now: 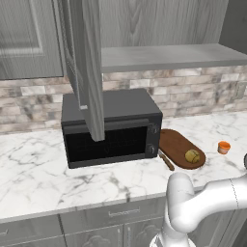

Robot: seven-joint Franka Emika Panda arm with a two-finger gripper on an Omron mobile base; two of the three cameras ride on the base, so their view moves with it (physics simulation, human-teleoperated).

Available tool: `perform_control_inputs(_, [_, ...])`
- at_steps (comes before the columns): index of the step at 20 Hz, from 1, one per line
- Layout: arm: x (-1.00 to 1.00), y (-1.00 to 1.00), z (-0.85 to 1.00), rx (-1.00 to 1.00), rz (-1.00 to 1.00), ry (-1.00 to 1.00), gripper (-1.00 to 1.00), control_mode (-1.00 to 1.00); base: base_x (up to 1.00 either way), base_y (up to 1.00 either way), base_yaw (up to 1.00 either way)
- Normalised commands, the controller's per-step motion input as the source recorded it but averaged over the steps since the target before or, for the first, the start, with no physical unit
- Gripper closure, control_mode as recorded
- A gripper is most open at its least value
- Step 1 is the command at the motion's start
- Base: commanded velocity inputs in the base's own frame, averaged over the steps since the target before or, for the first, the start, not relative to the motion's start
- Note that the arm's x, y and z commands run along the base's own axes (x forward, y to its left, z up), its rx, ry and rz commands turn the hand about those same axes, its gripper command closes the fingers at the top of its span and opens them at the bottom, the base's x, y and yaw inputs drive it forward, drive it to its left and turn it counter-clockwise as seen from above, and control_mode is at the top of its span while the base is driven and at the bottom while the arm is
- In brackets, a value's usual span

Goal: Pick the bread, place it on the cutting board, pick the jam, place it on the counter, and close the cabinet.

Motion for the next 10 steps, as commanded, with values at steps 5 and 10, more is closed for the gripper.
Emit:
perform_control_inputs(5, [0.09,0.27,0.0,0.0,0.0,0.0,-1.0,-1.0,0.0,0.0,0.0])
perform_control_inputs(10, [0.04,0.24,0.0,0.0,0.0,0.0,-1.0,-1.0,0.0,0.0,0.0])
